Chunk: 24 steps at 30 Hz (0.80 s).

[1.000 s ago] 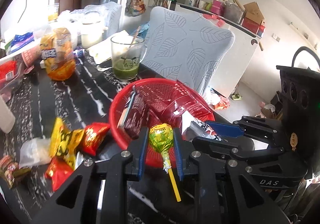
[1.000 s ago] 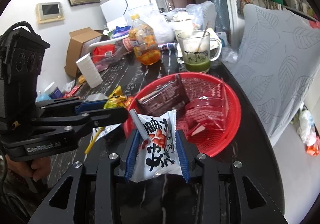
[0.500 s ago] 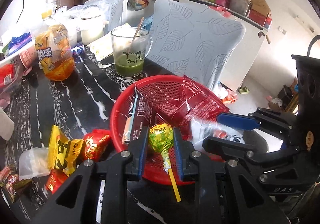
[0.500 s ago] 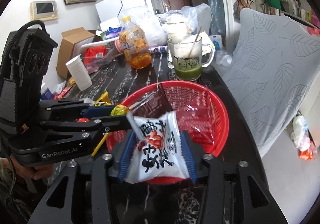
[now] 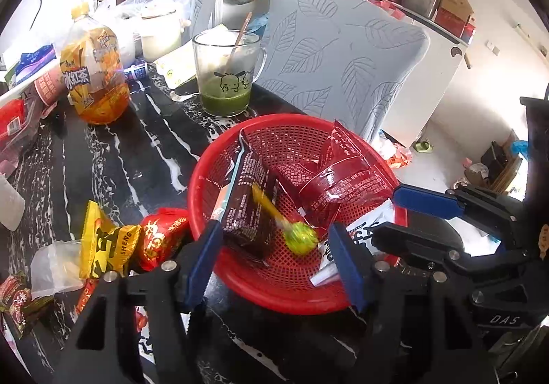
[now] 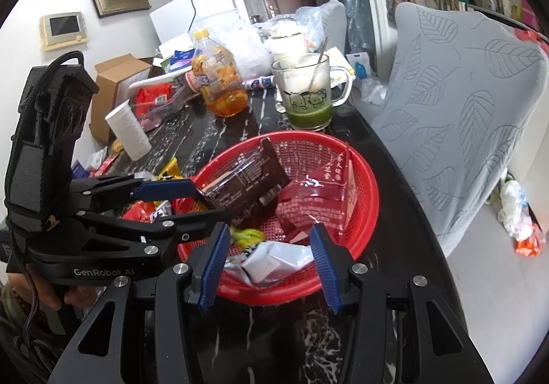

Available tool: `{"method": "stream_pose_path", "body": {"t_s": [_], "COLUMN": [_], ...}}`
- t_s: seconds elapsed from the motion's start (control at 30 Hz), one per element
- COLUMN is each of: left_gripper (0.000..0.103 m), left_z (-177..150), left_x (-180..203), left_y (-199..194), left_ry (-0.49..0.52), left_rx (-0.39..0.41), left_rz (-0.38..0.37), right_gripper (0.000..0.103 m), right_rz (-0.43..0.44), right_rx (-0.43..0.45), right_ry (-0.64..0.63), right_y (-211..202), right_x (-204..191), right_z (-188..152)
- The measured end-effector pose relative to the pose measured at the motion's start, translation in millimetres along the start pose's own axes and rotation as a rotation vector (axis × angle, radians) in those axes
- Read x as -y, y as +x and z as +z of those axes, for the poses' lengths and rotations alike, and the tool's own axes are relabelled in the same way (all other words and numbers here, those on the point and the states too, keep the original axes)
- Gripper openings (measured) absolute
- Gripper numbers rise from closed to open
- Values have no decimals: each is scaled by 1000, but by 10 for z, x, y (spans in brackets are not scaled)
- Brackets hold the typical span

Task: Organize snacks
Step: 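Lift both open tools away from the red basket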

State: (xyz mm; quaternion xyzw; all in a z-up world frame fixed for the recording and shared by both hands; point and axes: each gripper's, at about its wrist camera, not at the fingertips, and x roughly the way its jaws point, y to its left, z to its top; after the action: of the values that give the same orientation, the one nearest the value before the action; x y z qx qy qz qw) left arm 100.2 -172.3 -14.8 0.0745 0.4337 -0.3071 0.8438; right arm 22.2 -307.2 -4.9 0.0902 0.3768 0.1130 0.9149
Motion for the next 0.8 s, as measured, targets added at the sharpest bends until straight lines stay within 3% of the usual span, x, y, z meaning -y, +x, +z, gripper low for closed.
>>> {"method": "stream_pose_path", "body": {"t_s": [0.37, 0.8], "left_gripper": [63, 63], "left_z": [-75, -311], "left_x": [-112, -362], "left_y": [-279, -859], "left_ry": [-57, -165], "left_rx": [44, 130], "left_rz": [42, 206], "right_gripper": [49, 49], "right_rz": [32, 169], "right_rx": [23, 39], "right_ry": [-51, -193], "right_y": [-59, -38], "right_x": [-163, -619], "right_z": [62, 183]}}
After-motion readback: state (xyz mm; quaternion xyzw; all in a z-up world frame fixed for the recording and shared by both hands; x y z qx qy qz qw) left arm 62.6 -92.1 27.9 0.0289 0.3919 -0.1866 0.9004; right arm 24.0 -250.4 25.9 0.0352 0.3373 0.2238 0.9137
